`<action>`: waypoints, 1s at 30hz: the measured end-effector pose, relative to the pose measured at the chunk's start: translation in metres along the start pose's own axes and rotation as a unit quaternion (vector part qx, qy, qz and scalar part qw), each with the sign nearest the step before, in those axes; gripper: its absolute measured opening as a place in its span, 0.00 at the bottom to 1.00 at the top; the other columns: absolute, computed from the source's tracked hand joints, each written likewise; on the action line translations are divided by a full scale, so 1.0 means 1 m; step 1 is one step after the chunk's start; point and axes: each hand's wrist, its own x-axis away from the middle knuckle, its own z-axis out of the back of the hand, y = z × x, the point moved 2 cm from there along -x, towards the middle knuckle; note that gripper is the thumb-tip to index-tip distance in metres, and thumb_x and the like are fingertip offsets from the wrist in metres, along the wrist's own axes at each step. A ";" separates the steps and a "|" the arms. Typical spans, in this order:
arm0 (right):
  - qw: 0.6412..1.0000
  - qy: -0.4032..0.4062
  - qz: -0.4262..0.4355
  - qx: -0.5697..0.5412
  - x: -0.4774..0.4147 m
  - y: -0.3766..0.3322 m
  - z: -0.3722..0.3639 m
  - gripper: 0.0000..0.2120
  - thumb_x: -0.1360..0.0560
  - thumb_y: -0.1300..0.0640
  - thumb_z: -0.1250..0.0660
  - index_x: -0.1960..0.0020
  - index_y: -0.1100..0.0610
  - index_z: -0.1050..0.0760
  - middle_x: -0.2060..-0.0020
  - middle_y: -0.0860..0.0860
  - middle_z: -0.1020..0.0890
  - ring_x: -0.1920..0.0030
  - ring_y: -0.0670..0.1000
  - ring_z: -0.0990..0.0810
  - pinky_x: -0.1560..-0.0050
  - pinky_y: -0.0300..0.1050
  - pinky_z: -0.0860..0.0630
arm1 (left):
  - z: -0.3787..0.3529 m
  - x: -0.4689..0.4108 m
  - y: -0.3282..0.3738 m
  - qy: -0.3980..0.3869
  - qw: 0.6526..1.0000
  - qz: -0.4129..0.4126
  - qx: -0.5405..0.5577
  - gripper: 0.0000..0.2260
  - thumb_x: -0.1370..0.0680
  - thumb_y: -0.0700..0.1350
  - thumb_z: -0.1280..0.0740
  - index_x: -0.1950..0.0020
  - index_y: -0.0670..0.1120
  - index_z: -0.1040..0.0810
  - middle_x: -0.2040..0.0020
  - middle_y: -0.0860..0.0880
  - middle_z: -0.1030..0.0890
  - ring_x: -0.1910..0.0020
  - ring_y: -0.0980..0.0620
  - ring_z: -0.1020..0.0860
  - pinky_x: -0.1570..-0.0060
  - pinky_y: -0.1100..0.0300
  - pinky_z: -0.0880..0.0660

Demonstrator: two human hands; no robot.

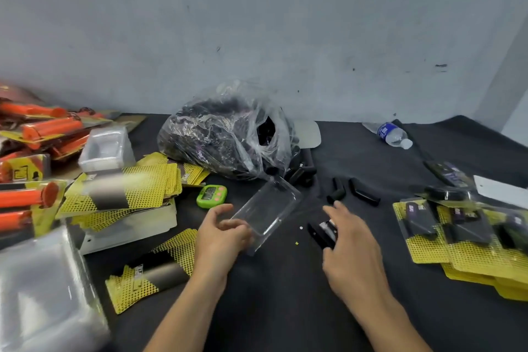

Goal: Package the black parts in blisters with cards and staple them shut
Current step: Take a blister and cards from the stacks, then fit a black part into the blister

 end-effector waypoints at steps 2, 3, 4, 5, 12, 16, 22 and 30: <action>0.994 0.032 0.030 0.105 -0.010 0.004 0.005 0.36 0.33 0.73 0.30 0.26 0.55 0.27 0.22 0.52 0.32 0.25 0.56 0.34 0.26 0.53 0.34 | 0.001 0.008 0.003 0.025 0.965 -0.091 -0.246 0.14 0.26 0.45 0.30 0.44 0.60 0.25 0.63 0.53 0.16 0.64 0.52 0.17 0.65 0.59 0.24; 0.985 0.019 0.041 0.165 -0.013 0.005 0.007 0.34 0.32 0.71 0.30 0.27 0.55 0.27 0.20 0.52 0.34 0.23 0.57 0.37 0.24 0.55 0.37 | 0.001 0.014 0.005 0.042 0.926 -0.126 -0.353 0.07 0.25 0.52 0.31 0.48 0.60 0.24 0.63 0.54 0.17 0.62 0.52 0.18 0.63 0.57 0.26; 0.974 -0.005 0.051 0.219 -0.013 0.006 0.007 0.32 0.30 0.68 0.30 0.27 0.53 0.27 0.19 0.52 0.37 0.21 0.58 0.41 0.22 0.55 0.41 | -0.001 0.019 0.005 0.052 0.892 -0.137 -0.428 0.04 0.24 0.57 0.33 0.53 0.59 0.22 0.64 0.56 0.18 0.60 0.52 0.20 0.62 0.55 0.27; 0.967 -0.027 0.058 0.248 -0.012 0.007 0.006 0.31 0.30 0.65 0.29 0.28 0.52 0.26 0.18 0.52 0.39 0.20 0.58 0.43 0.22 0.56 0.45 | -0.004 0.022 0.006 0.065 0.865 -0.141 -0.477 0.10 0.23 0.61 0.36 0.57 0.58 0.21 0.64 0.58 0.19 0.59 0.52 0.20 0.61 0.55 0.26; 0.964 0.009 0.155 0.215 0.005 -0.006 -0.002 0.25 0.47 0.67 0.20 0.54 0.49 0.14 0.42 0.50 0.14 0.41 0.59 0.18 0.42 0.49 0.36 | -0.020 0.010 0.001 -0.090 0.853 -0.257 -0.445 0.16 0.25 0.55 0.27 0.38 0.62 0.18 0.43 0.61 0.17 0.39 0.56 0.22 0.40 0.61 0.26; 0.985 0.053 0.131 0.103 -0.003 -0.001 0.005 0.24 0.35 0.71 0.25 0.45 0.49 0.14 0.38 0.46 0.16 0.36 0.48 0.26 0.39 0.46 0.32 | -0.021 0.011 0.003 0.052 0.837 -0.259 -0.479 0.06 0.25 0.56 0.27 0.49 0.60 0.15 0.55 0.54 0.14 0.52 0.47 0.17 0.59 0.57 0.28; 0.997 0.077 0.002 0.023 -0.048 0.005 0.024 0.14 0.22 0.58 0.35 0.41 0.47 0.16 0.45 0.53 0.15 0.42 0.58 0.21 0.43 0.49 0.28 | -0.018 0.005 -0.005 0.110 0.832 -0.213 -0.501 0.18 0.24 0.60 0.31 0.35 0.63 0.21 0.48 0.54 0.14 0.45 0.46 0.17 0.55 0.55 0.29; 0.924 -0.283 -0.050 0.253 -0.121 -0.013 0.008 0.14 0.20 0.58 0.40 0.37 0.61 0.24 0.37 0.58 0.21 0.43 0.60 0.21 0.49 0.46 0.25 | -0.017 0.003 -0.005 0.064 0.882 -0.152 -0.441 0.11 0.24 0.57 0.37 0.50 0.58 0.15 0.59 0.56 0.17 0.57 0.49 0.22 0.59 0.56 0.29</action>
